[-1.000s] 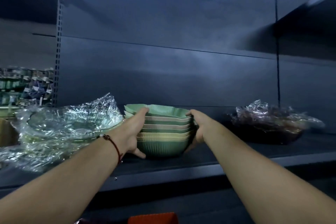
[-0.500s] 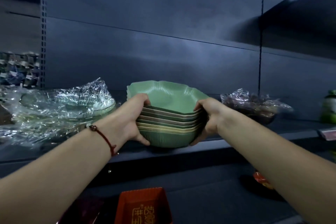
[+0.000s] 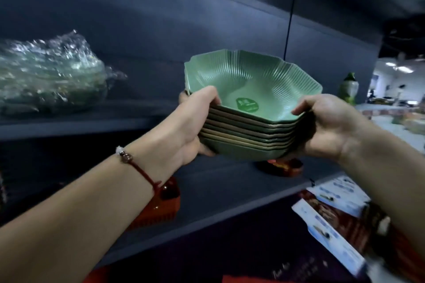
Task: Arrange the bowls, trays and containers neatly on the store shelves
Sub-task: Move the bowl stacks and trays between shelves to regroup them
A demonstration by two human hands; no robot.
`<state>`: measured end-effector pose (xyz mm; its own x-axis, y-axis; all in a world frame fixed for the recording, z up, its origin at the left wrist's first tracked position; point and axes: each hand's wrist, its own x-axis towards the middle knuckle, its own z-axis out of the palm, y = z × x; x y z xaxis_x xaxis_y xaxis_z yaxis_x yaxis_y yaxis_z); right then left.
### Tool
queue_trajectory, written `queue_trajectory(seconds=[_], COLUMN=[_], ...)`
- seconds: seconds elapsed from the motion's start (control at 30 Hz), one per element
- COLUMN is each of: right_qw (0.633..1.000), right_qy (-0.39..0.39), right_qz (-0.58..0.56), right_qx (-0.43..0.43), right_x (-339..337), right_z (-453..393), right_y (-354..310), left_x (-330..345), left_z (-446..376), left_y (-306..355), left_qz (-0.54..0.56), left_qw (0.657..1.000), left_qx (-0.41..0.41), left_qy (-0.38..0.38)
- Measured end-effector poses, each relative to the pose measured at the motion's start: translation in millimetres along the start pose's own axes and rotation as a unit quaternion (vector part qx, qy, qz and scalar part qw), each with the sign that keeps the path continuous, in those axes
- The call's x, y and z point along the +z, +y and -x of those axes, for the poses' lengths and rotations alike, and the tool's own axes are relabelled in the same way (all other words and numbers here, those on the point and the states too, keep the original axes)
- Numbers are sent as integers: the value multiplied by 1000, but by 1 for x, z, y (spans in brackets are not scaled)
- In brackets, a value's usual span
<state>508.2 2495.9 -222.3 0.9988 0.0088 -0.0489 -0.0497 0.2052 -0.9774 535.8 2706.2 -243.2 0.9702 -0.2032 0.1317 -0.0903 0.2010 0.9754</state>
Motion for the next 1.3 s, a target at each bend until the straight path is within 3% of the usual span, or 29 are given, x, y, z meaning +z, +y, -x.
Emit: queue_trajectory(seconds=[0.23, 0.37, 0.8, 0.93, 1.03, 1.17, 1.23, 1.3], right_qw=[994, 986, 973, 973, 982, 994, 996, 956], right_qy=[62, 97, 113, 90, 44, 6, 12, 9], right_qz=[-34, -48, -64, -77, -68, -30, 85, 232], right_qx=[87, 128, 188, 197, 173, 101, -39, -181], right_x=[-48, -65, -52, -57, -60, -75, -79, -76], right_z=[10, -8, -148, -192, -217, -239, -237, -233], right_y=[81, 120, 210, 230, 242, 258, 279, 302], left_x=[15, 16, -52, -63, -70, -79, -74, -69], left_z=[0, -7, -87, -116, -132, -153, -154, -153], left_y=[-87, -131, -234, -268, -292, -319, -329, -336], left_qz=[-1, 3, -20, -69, -77, -200, -281, -369], left_qw=[995, 991, 987, 991, 992, 967, 932, 886], left_qx=[-88, -126, -151, -80, -2, 81, 144, 194], left_qy=[-50, -32, 57, 82, 95, 136, 179, 205])
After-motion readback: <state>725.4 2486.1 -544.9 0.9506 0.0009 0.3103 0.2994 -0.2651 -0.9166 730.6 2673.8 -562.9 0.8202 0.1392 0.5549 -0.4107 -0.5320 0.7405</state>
